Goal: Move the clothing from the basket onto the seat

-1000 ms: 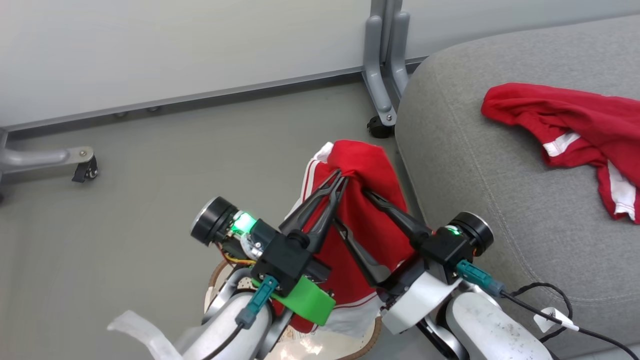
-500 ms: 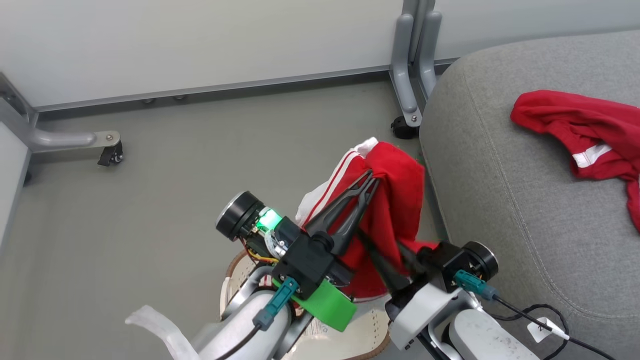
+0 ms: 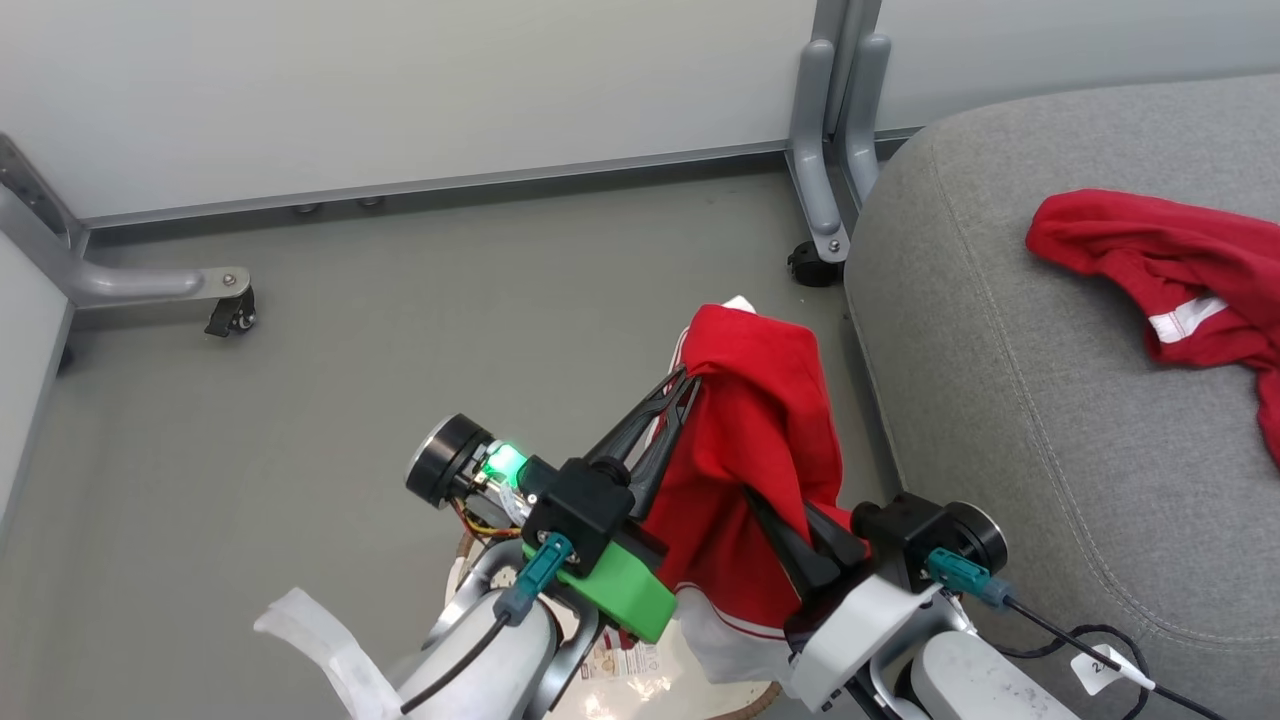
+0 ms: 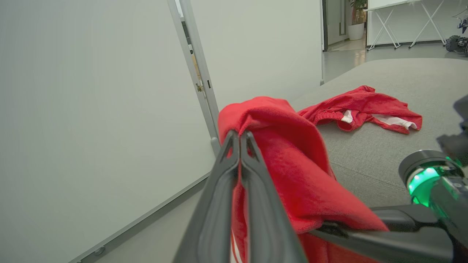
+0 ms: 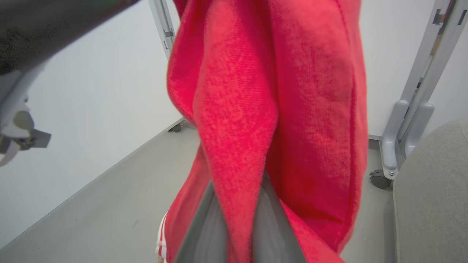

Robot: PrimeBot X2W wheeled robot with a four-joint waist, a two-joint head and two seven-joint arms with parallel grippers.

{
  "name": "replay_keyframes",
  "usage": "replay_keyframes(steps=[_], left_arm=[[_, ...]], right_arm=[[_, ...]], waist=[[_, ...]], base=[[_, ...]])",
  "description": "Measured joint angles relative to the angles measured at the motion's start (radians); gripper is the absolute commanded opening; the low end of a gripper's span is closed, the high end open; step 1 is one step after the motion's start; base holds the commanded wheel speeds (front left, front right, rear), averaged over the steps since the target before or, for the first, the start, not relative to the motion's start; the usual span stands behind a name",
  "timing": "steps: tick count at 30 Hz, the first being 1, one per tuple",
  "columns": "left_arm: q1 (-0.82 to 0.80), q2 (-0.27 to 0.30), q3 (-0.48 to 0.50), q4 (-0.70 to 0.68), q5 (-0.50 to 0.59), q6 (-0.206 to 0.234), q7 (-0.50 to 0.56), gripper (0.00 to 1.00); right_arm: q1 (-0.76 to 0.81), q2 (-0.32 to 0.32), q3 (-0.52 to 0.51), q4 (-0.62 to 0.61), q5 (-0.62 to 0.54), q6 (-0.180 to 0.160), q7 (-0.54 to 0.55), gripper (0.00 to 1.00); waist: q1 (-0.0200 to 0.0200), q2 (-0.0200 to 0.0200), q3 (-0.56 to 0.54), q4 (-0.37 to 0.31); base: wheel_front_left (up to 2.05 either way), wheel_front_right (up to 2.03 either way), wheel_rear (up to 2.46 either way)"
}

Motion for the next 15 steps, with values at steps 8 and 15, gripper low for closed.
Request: replay_keyframes(steps=[8, 15], left_arm=[[0.014, 0.003, 0.006, 0.016, -0.017, 0.019, 0.024, 1.00], [0.015, 0.010, 0.004, 0.014, -0.018, 0.021, 0.030, 1.00]], right_arm=[[0.010, 0.007, -0.023, -0.002, 0.005, 0.000, 0.000, 0.00], [0.010, 0.008, -0.037, -0.006, 0.005, 0.000, 0.000, 0.00]], waist=[[0.0000, 0.0000, 0.000, -0.007], [0.0000, 0.0000, 0.005, -0.003]], base=[[0.00, 0.00, 0.00], [0.00, 0.00, 0.00]])
